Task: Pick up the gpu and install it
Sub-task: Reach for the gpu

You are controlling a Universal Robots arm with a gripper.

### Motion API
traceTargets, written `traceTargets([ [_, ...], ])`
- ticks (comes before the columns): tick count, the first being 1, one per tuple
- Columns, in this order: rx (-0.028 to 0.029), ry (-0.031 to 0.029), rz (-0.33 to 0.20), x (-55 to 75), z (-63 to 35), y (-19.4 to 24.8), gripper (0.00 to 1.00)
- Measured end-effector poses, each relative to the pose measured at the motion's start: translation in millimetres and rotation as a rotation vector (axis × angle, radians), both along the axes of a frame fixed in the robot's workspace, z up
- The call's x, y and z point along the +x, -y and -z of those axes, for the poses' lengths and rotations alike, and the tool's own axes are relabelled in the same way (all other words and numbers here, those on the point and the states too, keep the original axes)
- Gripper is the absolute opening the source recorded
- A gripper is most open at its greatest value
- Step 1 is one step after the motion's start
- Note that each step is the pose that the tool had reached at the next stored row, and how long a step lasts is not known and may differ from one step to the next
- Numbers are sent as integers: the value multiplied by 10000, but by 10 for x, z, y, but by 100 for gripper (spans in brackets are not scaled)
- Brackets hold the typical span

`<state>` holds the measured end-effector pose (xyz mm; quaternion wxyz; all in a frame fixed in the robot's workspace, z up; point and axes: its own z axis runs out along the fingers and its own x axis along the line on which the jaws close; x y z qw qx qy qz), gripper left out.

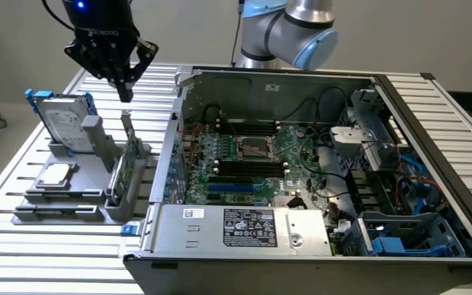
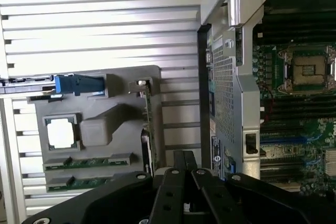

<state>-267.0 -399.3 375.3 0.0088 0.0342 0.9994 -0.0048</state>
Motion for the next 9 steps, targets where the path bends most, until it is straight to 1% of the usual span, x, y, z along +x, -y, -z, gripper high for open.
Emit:
traceTargets([
  [7, -150, -22, -5, -274, 41, 0, 11],
  [9, -161, -33, -8, -294, 43, 0, 11],
])
